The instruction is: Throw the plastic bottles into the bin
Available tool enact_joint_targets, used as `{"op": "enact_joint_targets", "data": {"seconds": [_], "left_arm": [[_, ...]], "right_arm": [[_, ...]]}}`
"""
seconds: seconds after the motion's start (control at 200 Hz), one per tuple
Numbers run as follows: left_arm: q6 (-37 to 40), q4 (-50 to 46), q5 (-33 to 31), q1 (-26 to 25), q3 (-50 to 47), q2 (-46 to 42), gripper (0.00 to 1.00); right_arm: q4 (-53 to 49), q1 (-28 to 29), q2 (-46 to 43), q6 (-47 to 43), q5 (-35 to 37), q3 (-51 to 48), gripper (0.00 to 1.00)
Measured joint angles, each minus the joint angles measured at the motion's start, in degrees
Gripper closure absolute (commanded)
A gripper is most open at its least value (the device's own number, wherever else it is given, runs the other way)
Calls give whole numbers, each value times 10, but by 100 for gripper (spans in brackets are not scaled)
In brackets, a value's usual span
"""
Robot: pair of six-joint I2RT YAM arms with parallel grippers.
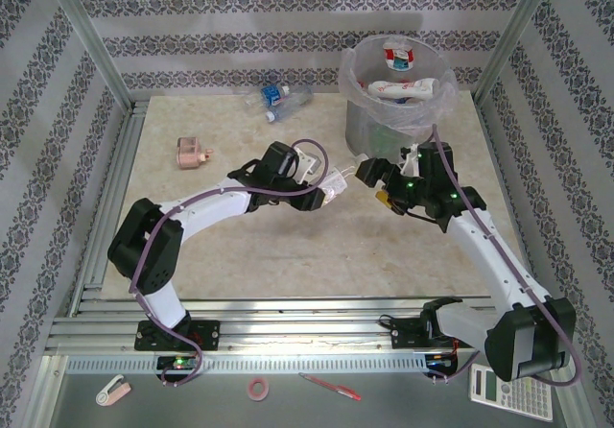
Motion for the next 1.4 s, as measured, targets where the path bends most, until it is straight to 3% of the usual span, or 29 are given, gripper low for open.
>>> {"op": "enact_joint_targets", "data": {"seconds": [0.56,1.049,1.189,1.404], "left_arm": [[-16,1,15,-23,-2,-16,71],[-36,9,46,-35,-3,-30,72],[-52,8,48,-44,-3,-30,72],[-75,8,47,-49,-3,-30,72]], "right_arm": [[98,39,54,56,7,-25,2],[131,52,99,73,62,-29,3],[141,52,120,75,81,-24,8],[140,59,134,74,97,-5,24]]}}
